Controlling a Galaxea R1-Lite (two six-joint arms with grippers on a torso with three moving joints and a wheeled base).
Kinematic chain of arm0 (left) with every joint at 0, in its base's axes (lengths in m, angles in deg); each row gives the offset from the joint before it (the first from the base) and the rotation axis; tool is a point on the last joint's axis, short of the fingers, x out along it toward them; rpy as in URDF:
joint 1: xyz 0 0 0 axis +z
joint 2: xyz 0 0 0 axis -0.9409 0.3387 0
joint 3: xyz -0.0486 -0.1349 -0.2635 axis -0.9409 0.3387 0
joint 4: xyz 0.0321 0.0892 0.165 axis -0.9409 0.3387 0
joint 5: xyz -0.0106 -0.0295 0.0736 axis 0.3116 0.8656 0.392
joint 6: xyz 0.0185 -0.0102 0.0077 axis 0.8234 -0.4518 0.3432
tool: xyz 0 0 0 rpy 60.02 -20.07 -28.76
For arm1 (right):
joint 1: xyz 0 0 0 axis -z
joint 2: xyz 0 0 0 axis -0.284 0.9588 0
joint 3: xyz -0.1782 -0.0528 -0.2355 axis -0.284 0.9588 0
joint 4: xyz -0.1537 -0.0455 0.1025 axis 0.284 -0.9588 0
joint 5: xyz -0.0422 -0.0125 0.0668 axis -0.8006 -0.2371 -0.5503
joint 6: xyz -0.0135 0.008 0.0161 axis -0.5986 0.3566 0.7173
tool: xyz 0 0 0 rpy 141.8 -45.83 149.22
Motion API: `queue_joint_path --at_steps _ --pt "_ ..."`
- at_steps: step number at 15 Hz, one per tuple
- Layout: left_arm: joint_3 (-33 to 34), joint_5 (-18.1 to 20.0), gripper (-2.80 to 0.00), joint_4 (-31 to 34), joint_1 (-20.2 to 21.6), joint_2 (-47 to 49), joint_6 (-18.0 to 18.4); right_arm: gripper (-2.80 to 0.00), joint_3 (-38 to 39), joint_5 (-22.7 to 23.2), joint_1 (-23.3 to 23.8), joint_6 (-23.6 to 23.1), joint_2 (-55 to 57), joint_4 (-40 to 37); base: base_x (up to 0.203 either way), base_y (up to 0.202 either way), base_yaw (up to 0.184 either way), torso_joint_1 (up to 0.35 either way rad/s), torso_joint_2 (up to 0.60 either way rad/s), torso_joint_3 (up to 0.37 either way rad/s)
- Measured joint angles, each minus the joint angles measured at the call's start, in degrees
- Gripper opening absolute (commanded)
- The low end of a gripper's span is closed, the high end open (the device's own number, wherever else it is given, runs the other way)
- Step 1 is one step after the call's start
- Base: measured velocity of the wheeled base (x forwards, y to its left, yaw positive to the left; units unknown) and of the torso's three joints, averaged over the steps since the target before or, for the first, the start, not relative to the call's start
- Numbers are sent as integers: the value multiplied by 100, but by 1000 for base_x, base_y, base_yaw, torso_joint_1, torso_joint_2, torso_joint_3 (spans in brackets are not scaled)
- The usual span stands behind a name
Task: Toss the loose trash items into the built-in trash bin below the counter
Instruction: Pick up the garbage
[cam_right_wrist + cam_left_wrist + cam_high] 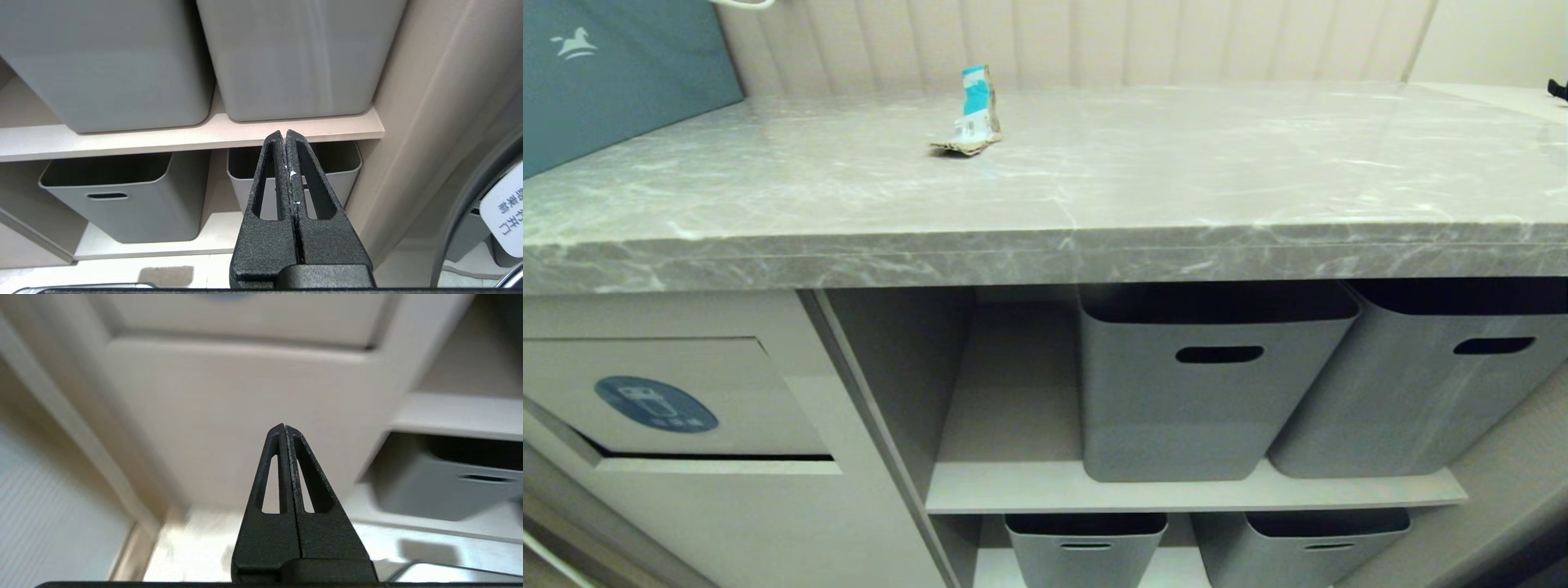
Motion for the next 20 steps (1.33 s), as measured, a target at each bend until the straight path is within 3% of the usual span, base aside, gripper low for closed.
queue_joint_path --at_steps 2,3,6,8,11,20 --pt "-18 -506 -280 607 -94 -43 -40 -280 0 -3 0 0 0 1 0 0 0 0 0 0" --pt "-58 -577 -280 810 -297 -54 -61 -280 0 -3 0 0 0 1 0 0 0 0 0 0" --pt "-88 -632 -280 926 -1045 -62 -72 -280 0 -5 0 2 0 1 0 0 0 0 0 0" --pt "-88 -643 -280 943 -1257 -59 -108 -280 0 -5 0 0 0 1 0 0 0 0 0 0" --pt "-76 -718 -280 970 -2035 -19 -239 -280 0 -5 0 0 0 -1 0 0 0 0 0 0" --pt "26 -851 -280 772 -2033 -1513 -290 -280 0 -3 0 2 0 1 0 0 0 0 0 0"
